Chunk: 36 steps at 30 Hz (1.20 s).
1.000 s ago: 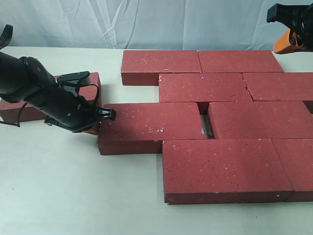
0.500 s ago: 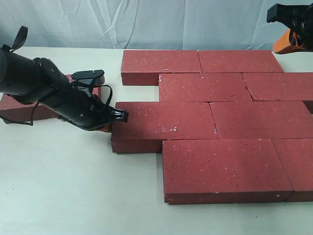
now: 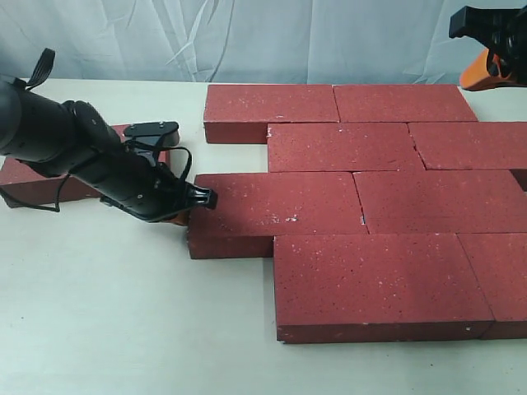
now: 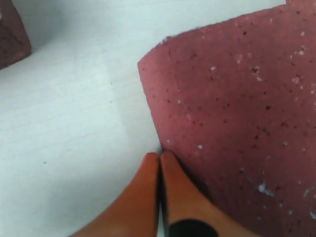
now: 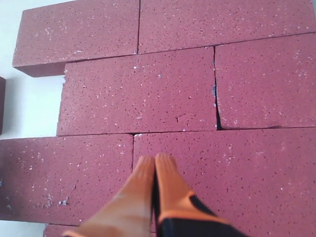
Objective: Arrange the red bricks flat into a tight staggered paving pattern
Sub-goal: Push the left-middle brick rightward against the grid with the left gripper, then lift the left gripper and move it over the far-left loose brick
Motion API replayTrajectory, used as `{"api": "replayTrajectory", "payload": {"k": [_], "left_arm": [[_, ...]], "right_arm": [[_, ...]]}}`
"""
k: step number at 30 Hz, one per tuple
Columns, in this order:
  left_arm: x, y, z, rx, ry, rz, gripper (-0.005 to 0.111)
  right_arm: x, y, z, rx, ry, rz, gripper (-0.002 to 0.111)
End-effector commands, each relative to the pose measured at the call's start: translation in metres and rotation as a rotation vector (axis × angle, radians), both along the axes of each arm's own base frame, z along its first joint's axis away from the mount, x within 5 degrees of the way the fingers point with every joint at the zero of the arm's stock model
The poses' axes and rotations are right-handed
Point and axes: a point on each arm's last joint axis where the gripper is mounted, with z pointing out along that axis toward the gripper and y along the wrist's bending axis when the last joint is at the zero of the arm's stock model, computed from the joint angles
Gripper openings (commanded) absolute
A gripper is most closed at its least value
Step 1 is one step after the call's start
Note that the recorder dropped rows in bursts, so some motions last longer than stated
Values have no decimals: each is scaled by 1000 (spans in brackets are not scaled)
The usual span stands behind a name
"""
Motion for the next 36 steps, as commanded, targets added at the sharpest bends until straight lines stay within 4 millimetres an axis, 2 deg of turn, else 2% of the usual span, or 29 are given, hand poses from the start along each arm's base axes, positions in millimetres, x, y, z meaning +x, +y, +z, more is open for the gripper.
{"api": "replayTrajectory", "payload": {"k": [1, 9, 17, 20, 29, 36], "left_arm": [[-5, -3, -1, 13, 27, -58, 0], [-7, 5, 2, 92, 45, -68, 0], [5, 45, 5, 103, 90, 64, 0], [10, 57, 18, 89, 56, 106, 0], [13, 82, 78, 53, -115, 170, 0], [12, 108, 107, 52, -216, 245, 0]], "right_arm": [[1, -2, -1, -8, -3, -2, -1], [1, -2, -1, -6, -3, -2, -1], [1, -1, -1, -3, -1, -2, -1], [1, -1, -1, -3, -1, -2, -1], [1, -1, -1, -3, -1, -2, -1], [1, -1, -1, -3, -1, -2, -1]]}}
